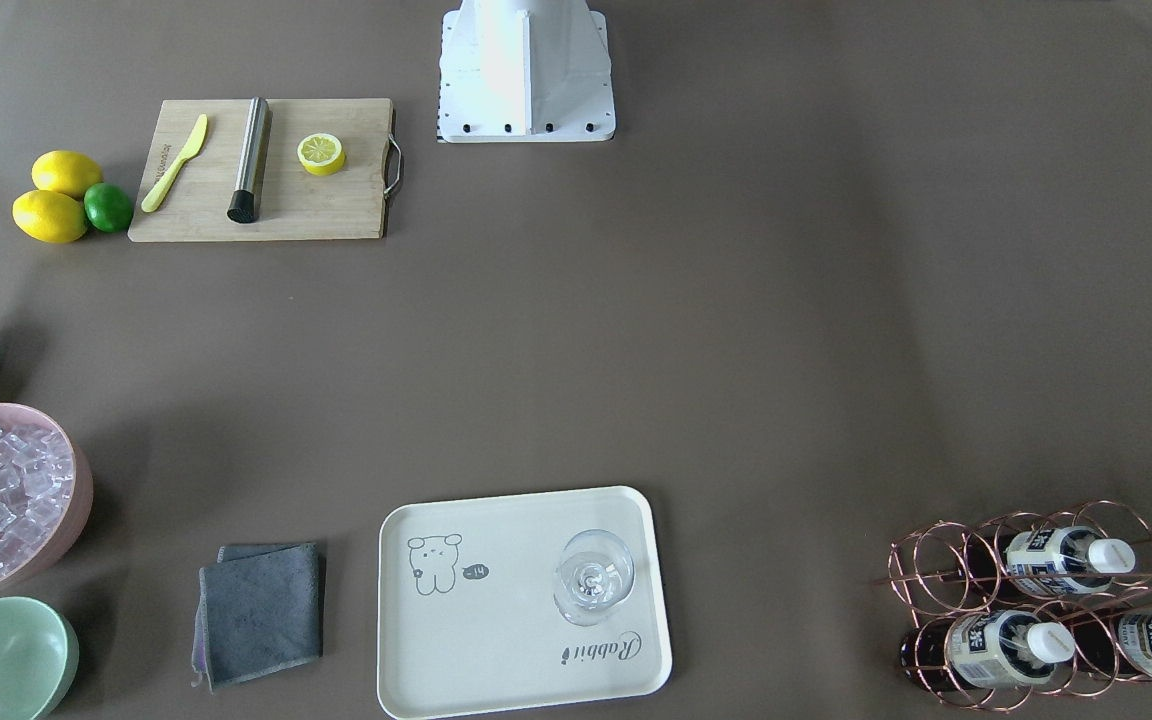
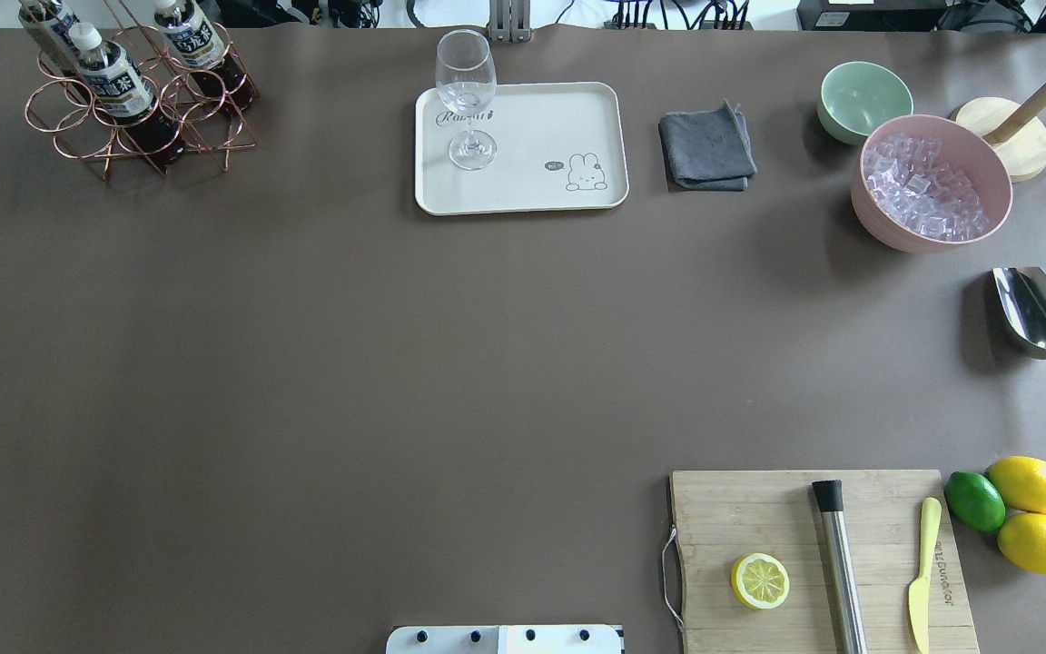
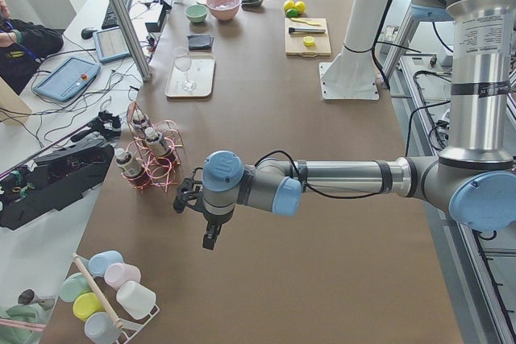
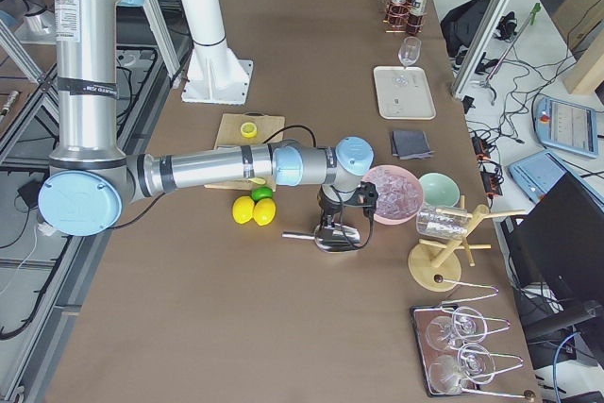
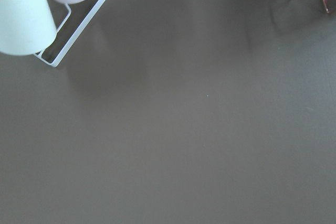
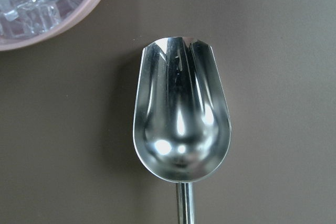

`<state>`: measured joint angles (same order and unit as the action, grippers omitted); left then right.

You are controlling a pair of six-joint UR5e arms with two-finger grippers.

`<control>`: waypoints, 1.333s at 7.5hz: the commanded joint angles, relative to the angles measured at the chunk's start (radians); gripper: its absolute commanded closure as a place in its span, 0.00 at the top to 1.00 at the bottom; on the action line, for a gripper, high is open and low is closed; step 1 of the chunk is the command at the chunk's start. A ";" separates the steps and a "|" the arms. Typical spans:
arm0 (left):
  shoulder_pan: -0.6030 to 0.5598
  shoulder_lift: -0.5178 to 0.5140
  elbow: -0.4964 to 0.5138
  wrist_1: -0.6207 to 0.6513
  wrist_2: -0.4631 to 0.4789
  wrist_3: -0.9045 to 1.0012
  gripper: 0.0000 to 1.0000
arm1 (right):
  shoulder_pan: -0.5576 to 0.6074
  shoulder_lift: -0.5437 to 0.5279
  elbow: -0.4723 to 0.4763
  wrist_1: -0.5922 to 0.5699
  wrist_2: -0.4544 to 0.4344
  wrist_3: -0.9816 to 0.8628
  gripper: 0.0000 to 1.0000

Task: Take tea from basket to plate

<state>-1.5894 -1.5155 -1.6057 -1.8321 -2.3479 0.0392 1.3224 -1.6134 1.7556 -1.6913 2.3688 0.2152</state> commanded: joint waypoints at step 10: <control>0.223 -0.345 -0.102 -0.035 0.160 0.371 0.98 | 0.089 -0.053 0.122 -0.013 -0.115 -0.074 1.00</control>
<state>-1.4177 -1.7621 -1.7287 -1.9094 -2.2689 0.2512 1.4081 -1.6648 1.8593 -1.7029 2.2880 0.1429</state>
